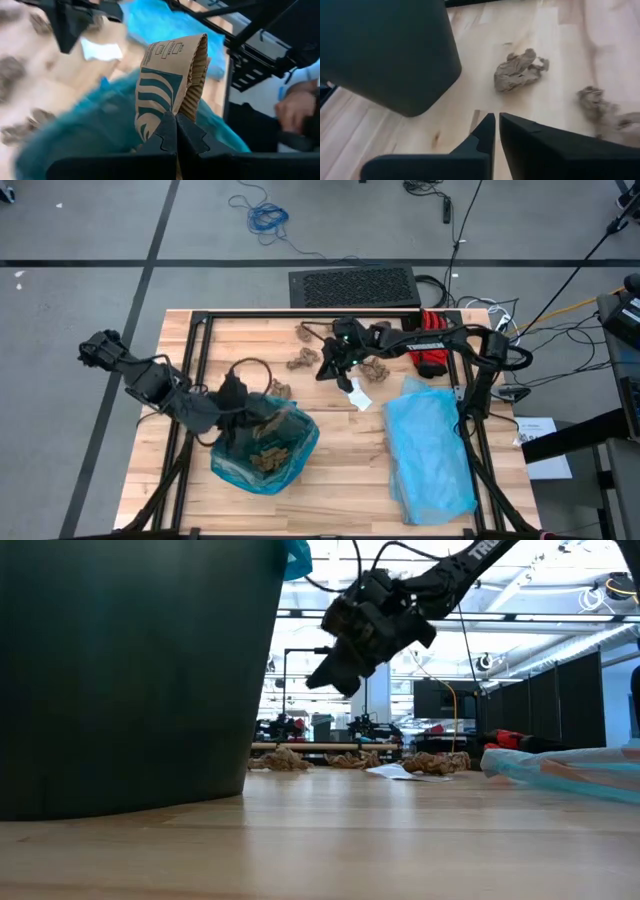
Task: Place trash/remove bag and relplace
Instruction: Put the cardboard piece into the trash bin, then put the brown napkin into the trash bin
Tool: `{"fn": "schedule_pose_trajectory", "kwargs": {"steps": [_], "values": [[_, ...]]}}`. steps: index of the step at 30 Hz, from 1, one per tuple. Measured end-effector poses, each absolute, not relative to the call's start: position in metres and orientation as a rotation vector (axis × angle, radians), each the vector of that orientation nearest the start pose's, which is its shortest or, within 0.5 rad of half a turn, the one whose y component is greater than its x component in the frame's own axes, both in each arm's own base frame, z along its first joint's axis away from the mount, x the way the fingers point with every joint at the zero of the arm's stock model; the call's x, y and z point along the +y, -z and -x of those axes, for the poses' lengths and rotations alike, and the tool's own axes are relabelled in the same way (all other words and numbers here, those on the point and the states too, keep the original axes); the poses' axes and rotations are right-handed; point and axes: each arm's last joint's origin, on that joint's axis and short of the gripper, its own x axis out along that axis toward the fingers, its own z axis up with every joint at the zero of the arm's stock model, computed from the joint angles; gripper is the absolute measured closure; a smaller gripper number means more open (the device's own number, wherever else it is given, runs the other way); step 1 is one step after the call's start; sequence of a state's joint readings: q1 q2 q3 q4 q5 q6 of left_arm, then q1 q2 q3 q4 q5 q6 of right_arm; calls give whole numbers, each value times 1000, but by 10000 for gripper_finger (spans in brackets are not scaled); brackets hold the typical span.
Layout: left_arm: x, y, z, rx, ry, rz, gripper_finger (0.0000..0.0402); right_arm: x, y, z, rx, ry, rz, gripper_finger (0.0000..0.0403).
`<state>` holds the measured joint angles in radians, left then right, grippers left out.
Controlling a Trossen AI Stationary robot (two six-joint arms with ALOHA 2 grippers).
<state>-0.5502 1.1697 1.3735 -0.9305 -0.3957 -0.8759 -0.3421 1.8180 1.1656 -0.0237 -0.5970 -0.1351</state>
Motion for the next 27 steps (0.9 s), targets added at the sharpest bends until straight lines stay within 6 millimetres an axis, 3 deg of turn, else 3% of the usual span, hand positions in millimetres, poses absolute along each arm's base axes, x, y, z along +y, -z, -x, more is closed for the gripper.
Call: {"fn": "schedule_pose_trajectory", "kwargs": {"steps": [10,18,27], "values": [[-135,-371,-197,773,-183,658,402,-98,-171,-398,533,-250,-278,302],[-132,-353,-193,897,-403,742,399,-88,-147,-415,491,-135,-312,243],[-128,-352,-193,907,-441,752,365,-89,-123,-427,408,-102,-371,197]]}}
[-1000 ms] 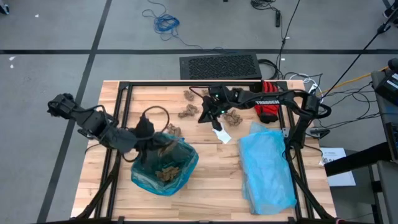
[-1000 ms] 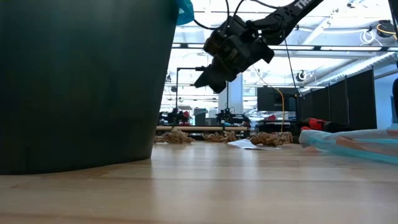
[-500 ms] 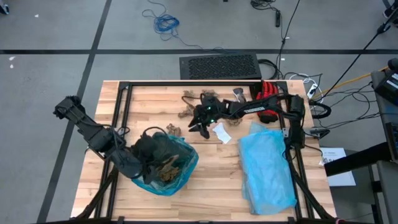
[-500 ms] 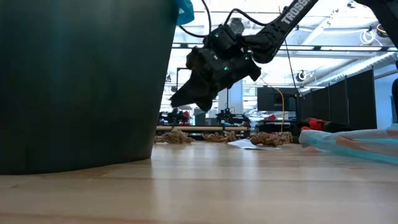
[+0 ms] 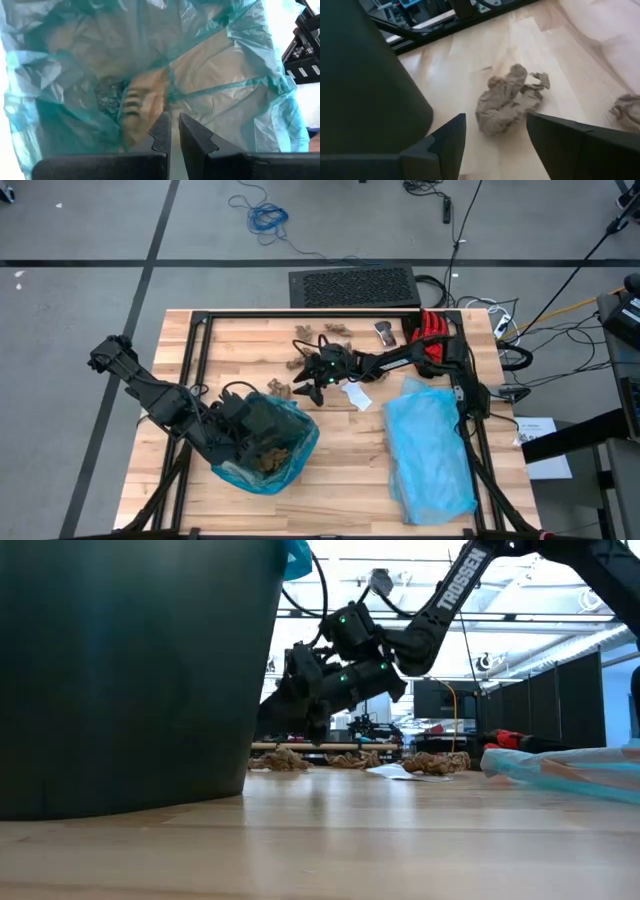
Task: Place trash/remove bag and relplace
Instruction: Put the brown napkin into the trash bin
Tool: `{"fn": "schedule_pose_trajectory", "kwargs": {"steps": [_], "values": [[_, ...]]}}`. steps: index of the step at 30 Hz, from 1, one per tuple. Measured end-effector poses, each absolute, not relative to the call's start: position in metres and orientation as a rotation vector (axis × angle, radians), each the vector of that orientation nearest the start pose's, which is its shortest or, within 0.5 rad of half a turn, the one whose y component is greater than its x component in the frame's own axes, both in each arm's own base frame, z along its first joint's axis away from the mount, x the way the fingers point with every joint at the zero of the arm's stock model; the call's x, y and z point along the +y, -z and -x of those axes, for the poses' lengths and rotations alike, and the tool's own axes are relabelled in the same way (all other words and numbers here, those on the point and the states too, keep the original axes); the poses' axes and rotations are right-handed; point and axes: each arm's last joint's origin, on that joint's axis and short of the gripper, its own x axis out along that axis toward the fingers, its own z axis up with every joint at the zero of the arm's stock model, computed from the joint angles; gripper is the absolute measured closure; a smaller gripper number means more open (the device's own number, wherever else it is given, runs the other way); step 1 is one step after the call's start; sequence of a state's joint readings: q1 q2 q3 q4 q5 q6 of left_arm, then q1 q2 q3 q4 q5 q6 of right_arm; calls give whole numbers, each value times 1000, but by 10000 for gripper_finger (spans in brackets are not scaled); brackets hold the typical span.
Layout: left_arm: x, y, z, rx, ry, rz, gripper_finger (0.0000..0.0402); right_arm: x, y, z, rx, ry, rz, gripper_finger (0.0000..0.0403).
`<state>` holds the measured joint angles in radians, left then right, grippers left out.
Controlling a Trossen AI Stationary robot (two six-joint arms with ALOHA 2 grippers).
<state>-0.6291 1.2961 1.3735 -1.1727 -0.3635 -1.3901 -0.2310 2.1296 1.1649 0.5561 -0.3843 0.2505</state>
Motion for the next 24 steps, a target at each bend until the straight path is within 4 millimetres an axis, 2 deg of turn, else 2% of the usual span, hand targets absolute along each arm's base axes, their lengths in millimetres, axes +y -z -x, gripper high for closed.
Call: {"fn": "schedule_pose_trajectory", "kwargs": {"steps": [12,16,20,24], "values": [[-112,-353,-204,878,-467,707,363,-87,-107,-458,413,-110,-368,188],[-110,-353,-205,888,-438,640,363,-87,-98,-465,433,-103,-373,204],[-109,-353,-205,891,-430,616,363,-88,-93,-467,437,-96,-392,259],[-109,-353,-206,884,-435,613,363,-88,-93,-469,429,-102,-376,363]]}}
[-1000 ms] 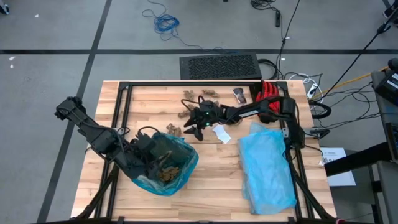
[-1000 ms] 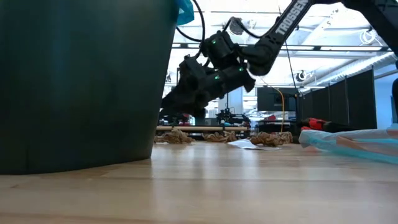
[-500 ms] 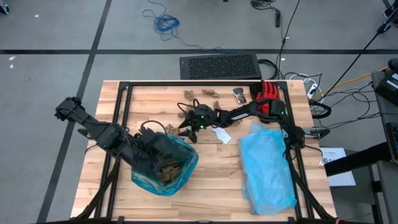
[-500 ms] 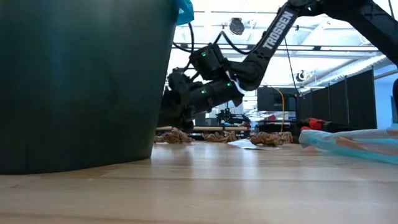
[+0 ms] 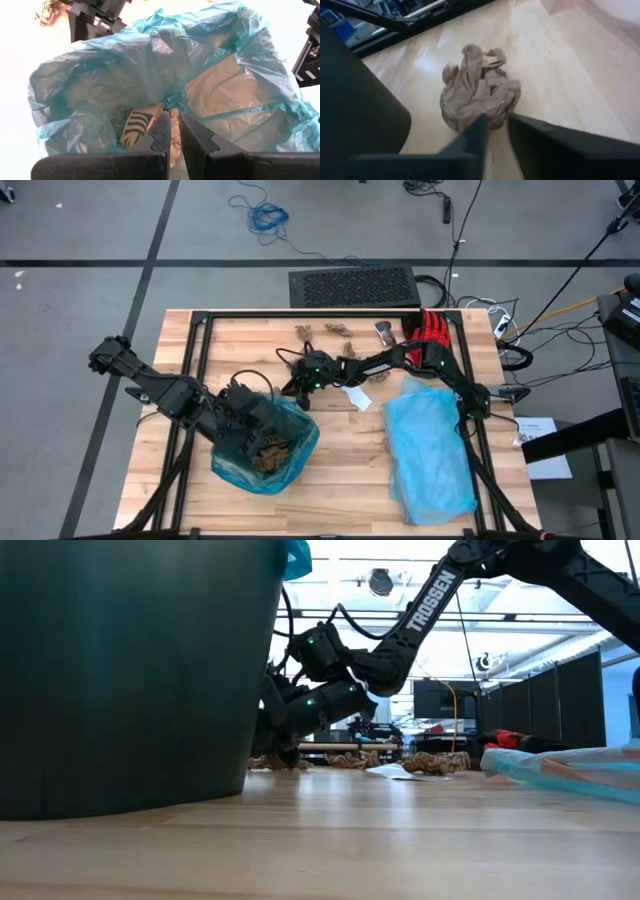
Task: Place trash/remove bag and relplace
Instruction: Put the brown napkin into the trash bin
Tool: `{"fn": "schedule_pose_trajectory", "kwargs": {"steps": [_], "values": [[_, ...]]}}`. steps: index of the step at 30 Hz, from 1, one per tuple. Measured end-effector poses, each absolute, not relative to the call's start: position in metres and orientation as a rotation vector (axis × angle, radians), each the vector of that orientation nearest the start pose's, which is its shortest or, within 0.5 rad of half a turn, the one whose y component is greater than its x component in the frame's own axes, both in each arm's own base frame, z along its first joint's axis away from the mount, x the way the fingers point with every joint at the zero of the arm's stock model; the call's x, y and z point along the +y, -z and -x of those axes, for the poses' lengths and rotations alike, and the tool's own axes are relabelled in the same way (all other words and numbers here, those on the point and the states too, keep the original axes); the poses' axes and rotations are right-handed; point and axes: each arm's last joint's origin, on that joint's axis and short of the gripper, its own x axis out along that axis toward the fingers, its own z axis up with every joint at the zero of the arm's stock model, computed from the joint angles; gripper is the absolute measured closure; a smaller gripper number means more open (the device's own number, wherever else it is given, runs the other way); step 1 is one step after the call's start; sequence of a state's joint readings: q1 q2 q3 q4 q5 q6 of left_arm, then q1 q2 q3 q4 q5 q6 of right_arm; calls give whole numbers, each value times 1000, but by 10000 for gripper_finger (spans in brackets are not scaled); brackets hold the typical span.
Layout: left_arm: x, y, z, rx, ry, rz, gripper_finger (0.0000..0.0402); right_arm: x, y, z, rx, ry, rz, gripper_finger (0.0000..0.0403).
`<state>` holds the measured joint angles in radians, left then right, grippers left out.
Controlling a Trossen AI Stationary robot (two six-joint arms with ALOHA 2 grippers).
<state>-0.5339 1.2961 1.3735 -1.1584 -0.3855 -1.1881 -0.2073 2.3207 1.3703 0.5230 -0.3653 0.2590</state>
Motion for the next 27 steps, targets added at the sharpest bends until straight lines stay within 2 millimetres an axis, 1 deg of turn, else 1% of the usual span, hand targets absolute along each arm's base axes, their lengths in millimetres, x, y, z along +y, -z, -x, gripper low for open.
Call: {"fn": "schedule_pose_trajectory", "kwargs": {"steps": [1,2,5,8,13,16,23,25,27], "values": [[-109,-353,-206,885,-435,612,363,-88,-94,-470,422,-106,-363,382],[-109,-353,-206,884,-435,613,363,-88,-95,-470,420,-108,-357,391],[-109,-353,-206,886,-426,595,363,-90,-100,-469,421,-133,-372,397],[-109,-353,-206,889,-418,578,363,-94,-111,-467,417,-147,-377,401],[-109,-353,-206,897,-400,540,363,-101,-126,-463,406,-142,-308,402],[-108,-353,-205,895,-408,533,363,-103,-127,-463,403,-142,-287,400],[-105,-353,-207,876,-441,576,363,-103,-123,-461,446,-145,-278,371],[-104,-353,-208,871,-457,599,363,-103,-123,-461,446,-150,-269,376],[-103,-353,-209,868,-460,603,363,-104,-123,-460,445,-151,-259,392]]}}
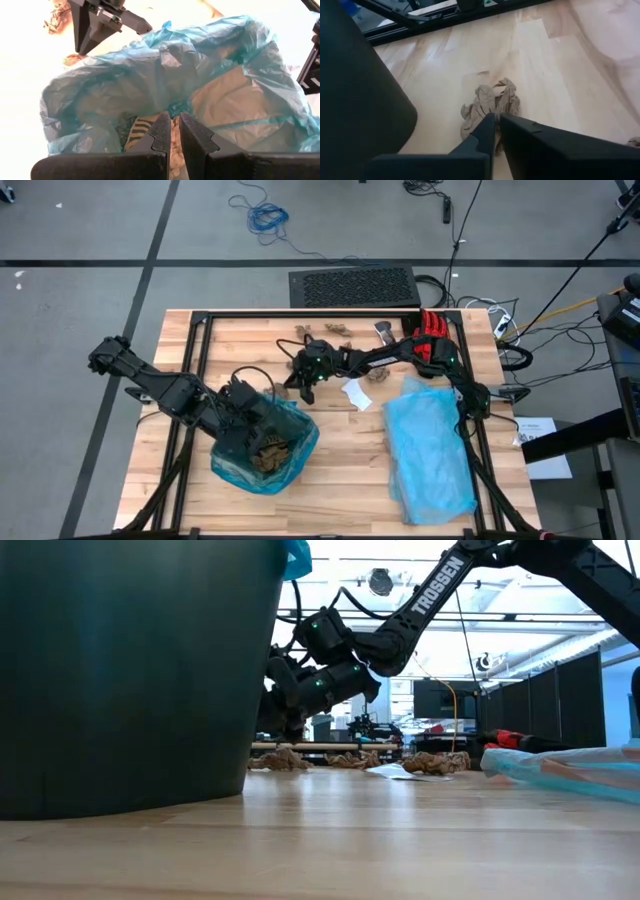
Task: Place trash/remove bag and relplace
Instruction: Put the brown napkin into the trash bin
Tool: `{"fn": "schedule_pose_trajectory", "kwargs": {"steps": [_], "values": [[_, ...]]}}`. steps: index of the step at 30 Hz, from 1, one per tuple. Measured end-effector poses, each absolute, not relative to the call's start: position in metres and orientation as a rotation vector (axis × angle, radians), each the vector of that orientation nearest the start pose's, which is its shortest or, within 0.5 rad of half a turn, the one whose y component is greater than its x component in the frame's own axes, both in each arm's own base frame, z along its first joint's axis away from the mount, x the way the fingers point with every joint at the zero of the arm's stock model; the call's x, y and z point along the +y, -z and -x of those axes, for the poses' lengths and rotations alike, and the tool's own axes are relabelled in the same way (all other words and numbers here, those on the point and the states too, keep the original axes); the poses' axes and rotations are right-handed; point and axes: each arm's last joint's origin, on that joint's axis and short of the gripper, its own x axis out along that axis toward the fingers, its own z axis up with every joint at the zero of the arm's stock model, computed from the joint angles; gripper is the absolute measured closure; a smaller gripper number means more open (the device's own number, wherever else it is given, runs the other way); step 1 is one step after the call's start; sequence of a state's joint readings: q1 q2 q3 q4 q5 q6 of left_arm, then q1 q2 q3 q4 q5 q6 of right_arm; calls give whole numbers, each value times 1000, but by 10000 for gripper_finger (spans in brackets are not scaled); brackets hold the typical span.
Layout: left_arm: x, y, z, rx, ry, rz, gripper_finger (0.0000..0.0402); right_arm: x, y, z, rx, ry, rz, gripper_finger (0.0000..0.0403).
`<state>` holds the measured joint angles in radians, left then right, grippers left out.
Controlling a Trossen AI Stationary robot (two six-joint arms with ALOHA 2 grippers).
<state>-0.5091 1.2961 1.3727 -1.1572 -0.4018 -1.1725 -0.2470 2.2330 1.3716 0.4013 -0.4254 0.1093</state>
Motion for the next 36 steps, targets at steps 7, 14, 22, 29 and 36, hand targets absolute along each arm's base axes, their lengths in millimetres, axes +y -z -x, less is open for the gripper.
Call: {"fn": "schedule_pose_trajectory", "kwargs": {"steps": [7,14,22,29,36], "values": [[-104,-353,-208,869,-459,602,363,-103,-122,-460,456,-194,-261,400],[-103,-353,-208,872,-456,593,363,-103,-124,-457,490,-190,-277,402],[-103,-353,-208,880,-440,562,363,-101,-172,-445,491,-163,-175,403],[-101,-357,-215,843,-359,464,363,-102,-220,-426,468,-154,-126,403],[-96,-366,-221,759,-267,294,366,-98,-265,-407,419,-110,-69,403]]}}
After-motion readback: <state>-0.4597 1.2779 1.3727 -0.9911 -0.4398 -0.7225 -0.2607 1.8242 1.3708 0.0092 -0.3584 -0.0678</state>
